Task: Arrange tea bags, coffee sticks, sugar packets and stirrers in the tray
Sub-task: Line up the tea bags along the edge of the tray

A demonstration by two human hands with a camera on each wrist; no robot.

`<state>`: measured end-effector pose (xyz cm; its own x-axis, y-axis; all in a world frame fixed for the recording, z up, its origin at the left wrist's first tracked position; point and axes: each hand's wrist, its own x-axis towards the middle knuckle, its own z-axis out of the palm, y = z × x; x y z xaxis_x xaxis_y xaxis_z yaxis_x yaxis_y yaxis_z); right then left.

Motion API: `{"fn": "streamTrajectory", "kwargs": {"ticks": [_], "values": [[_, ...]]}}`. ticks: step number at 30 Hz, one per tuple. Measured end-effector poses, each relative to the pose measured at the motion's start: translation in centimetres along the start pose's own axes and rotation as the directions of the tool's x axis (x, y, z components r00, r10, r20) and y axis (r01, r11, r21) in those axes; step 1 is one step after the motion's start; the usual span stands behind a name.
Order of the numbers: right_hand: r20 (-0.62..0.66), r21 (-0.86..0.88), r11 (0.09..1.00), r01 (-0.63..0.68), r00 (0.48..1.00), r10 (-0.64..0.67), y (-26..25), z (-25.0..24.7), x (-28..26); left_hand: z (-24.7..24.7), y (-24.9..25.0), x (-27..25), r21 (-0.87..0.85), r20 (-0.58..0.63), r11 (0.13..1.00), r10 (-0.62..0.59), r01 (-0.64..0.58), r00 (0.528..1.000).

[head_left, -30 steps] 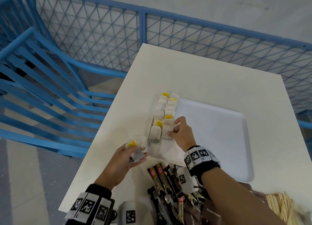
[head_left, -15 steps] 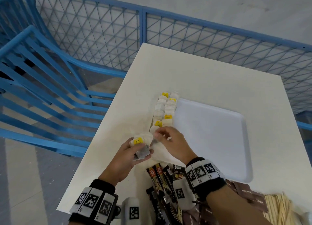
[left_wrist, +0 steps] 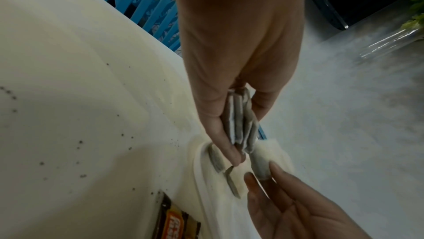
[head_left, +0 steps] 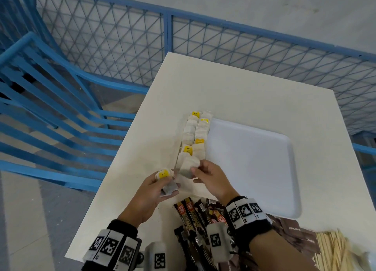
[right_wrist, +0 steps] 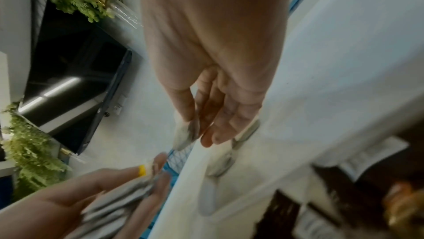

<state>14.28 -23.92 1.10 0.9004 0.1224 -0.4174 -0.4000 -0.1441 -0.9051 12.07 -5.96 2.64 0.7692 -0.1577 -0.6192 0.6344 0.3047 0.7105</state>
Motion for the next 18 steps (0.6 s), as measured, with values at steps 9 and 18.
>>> {"fn": "streamTrajectory", "kwargs": {"ticks": [9, 18], "values": [[-0.143, -0.284, 0.958, -0.048, 0.99, 0.007, 1.7, -2.5, 2.3, -0.8, 0.1, 0.1, -0.133, -0.059, 0.991, -0.018, 0.01, 0.998], [-0.304, -0.415, 0.909, -0.022, 0.945, -0.116, 1.4, -1.5, 2.3, -0.6, 0.2, 0.0, -0.116, 0.032, 0.992, 0.047, -0.043, 0.998]]}}
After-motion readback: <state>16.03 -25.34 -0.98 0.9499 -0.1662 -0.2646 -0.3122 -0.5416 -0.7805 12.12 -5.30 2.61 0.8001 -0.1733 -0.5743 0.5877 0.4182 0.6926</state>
